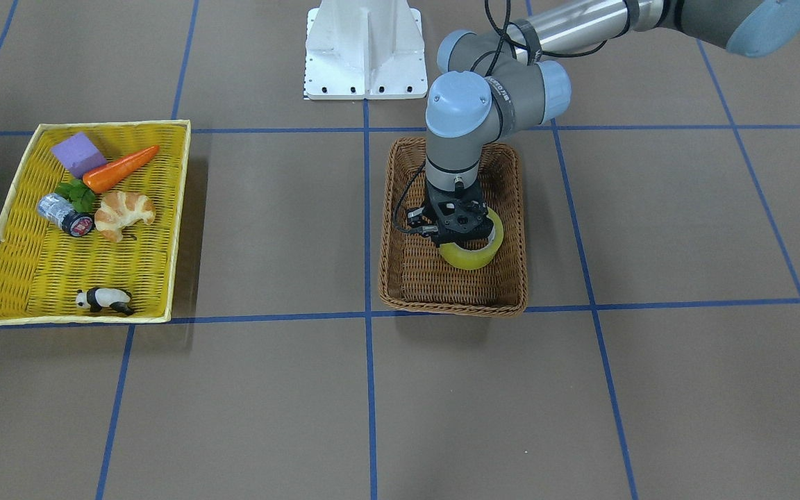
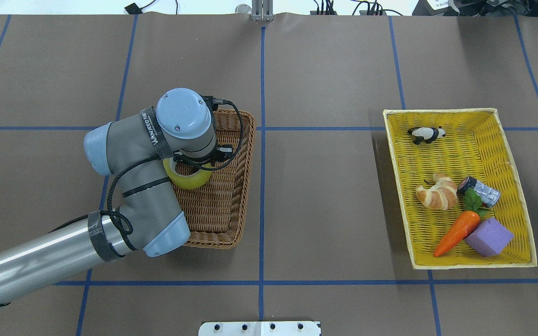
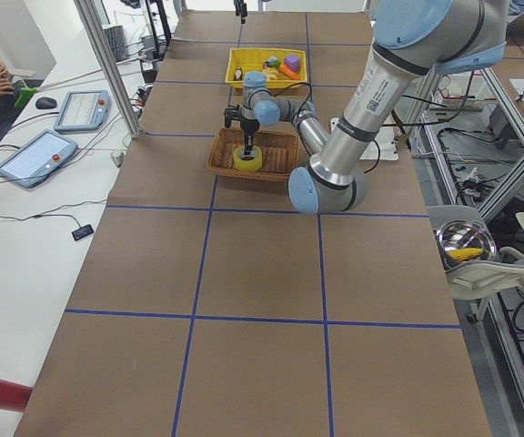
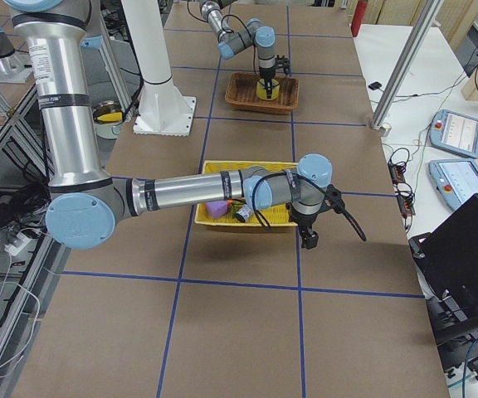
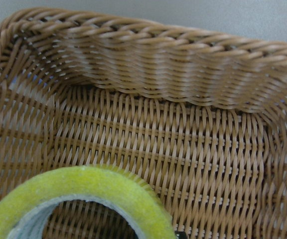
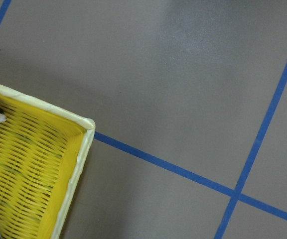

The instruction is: Move tape to another basket

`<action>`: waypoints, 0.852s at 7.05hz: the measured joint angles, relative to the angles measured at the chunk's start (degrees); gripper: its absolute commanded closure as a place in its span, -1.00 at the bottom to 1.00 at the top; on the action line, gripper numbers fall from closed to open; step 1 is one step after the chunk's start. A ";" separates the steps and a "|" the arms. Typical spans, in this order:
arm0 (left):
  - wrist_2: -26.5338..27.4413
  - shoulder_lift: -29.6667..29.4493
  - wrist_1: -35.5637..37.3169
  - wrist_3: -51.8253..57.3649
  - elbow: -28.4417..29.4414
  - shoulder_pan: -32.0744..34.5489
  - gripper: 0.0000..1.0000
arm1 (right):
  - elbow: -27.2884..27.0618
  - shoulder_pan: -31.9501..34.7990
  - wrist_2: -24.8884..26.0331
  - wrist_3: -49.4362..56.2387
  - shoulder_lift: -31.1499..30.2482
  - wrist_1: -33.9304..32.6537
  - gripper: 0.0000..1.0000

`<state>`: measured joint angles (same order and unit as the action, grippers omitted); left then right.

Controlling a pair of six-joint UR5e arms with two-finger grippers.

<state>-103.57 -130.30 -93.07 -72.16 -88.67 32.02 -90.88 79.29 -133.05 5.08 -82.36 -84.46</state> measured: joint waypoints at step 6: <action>1.17 1.03 -0.12 0.65 -3.47 0.69 -0.95 | 0.06 -0.01 0.24 -0.33 0.21 0.11 -1.00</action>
<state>-102.40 -129.27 -93.18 -71.51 -92.14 32.70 -90.82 79.28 -132.81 4.75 -82.15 -84.35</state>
